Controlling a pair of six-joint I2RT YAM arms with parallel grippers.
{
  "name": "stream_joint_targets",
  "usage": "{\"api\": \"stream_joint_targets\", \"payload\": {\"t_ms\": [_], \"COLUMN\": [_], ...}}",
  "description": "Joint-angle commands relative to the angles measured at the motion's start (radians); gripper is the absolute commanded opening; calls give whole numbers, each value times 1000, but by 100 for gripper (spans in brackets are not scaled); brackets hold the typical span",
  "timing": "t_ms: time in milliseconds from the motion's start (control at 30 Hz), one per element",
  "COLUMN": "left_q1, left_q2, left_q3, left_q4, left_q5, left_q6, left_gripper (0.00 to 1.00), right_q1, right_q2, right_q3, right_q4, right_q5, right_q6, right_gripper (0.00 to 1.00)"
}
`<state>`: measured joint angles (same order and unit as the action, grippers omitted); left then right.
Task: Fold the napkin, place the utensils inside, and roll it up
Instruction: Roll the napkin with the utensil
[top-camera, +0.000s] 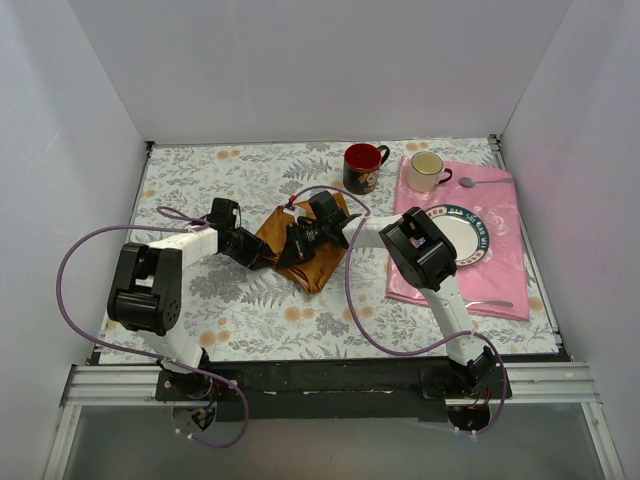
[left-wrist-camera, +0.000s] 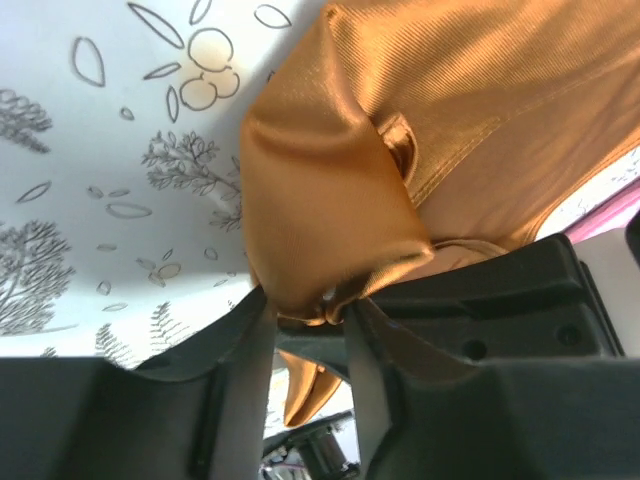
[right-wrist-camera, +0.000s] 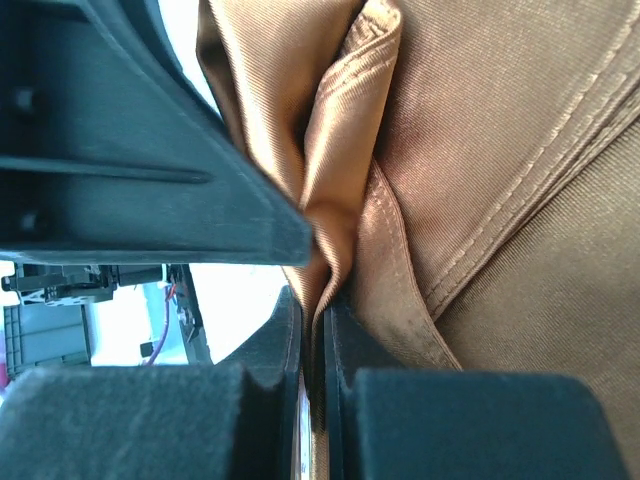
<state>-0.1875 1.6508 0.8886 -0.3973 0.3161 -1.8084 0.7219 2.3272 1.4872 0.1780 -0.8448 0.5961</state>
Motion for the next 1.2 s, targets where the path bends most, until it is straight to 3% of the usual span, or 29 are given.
{"api": "stream_joint_targets", "payload": {"t_ms": [0,200,367,700,800,933,1167], "left_q1": [-4,-4,-4,-4,-3,-3,3], "left_q2": [26,43,113,188,201,201,181], "left_q3": [32,75,171,299,309,303,296], "left_q4": [-28,-89,-238,-385,-406,-410,-413], "left_q5": [-14,-32,-25,-12,-8,20,26], "left_q6": [15,49,87,162,172,170,176], "left_gripper": [28,1,0,0,0,0,0], "right_q1": [4,4,8,22,37,82,185], "right_q2": [24,24,23,-54,-78,-146,-270], "right_q3": [15,51,120,242,248,206,32], "right_q4": [-109,-176,-348,-604,-636,-628,-473], "right_q5": [118,131,148,280,312,384,587], "right_q6": [-48,-139,-269,-530,-584,-651,-685], "right_gripper": [1,1,7,49,57,69,82]}}
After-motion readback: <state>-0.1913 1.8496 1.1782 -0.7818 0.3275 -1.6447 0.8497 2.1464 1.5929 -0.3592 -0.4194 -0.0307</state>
